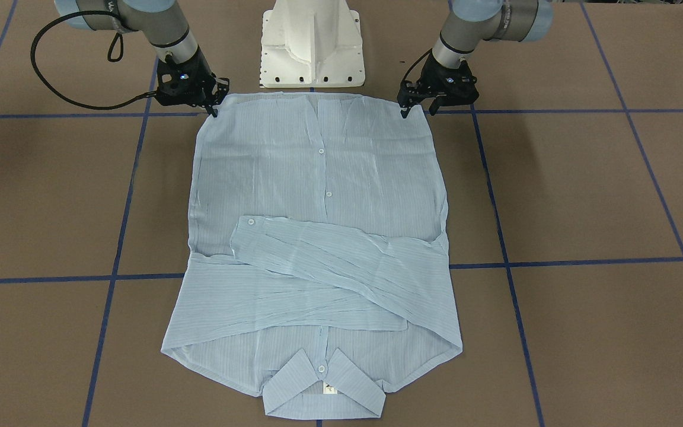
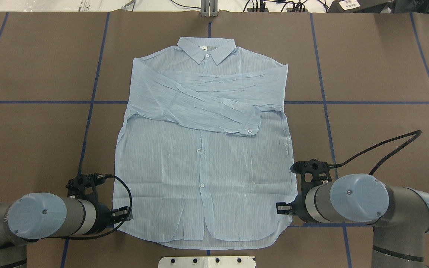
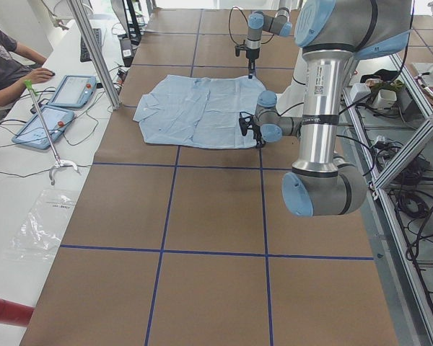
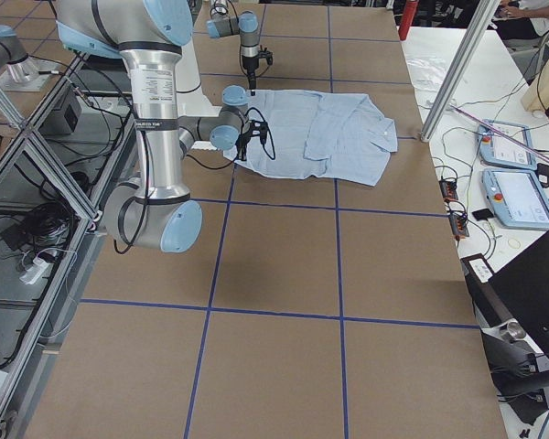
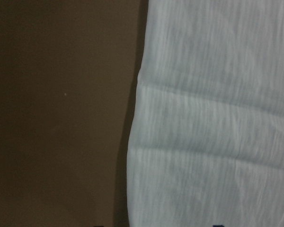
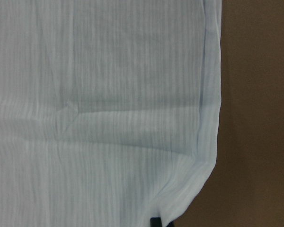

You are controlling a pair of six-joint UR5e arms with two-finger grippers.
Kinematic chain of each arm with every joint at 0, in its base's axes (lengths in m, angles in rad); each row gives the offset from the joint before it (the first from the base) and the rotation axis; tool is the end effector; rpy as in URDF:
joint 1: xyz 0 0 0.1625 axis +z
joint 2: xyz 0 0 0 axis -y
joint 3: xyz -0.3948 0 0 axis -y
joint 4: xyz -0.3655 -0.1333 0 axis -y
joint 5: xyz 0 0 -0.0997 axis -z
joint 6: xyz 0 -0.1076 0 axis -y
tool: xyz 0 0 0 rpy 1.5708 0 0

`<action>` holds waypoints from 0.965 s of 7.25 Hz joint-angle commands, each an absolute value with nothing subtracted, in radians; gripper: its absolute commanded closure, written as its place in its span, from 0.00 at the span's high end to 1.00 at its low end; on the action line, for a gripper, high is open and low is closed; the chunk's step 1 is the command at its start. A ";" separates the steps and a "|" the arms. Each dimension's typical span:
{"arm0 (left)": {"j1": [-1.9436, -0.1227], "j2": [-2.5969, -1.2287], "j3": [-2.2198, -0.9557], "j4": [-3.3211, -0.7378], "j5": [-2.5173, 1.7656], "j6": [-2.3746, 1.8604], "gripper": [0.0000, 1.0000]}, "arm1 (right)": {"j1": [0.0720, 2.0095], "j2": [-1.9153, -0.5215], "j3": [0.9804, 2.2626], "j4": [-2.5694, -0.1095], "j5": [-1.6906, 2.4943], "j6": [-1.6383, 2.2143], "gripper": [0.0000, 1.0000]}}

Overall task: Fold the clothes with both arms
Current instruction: 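Grasp both side edges near the hem with the left and right grippers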

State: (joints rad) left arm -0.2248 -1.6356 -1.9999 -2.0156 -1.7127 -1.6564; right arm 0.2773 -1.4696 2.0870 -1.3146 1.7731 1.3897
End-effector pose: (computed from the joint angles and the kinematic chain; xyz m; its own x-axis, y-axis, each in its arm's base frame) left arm 0.4535 -0.2248 0.3657 0.5645 -0.2159 -0.7967 0.1583 0.9756 -0.1522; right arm -0.4337 -0.2396 0.3349 0.6291 -0.0044 0.7773 -0.0068 0.9999 0.0112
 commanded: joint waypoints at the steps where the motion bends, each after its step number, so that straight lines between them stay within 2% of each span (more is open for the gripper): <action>1: -0.222 -1.649 -1.997 -2.011 -1.712 -1.660 0.22 | 0.290 -1.471 2.086 -1.315 1.778 1.390 0.00; 2: -0.224 -1.652 -2.009 -1.988 -1.715 -1.658 0.00 | 0.298 -1.470 2.086 -1.315 1.781 1.388 0.00; 7: -0.287 -1.637 -2.109 -1.867 -1.762 -1.566 0.00 | 0.354 -1.470 2.086 -1.313 1.793 1.374 0.00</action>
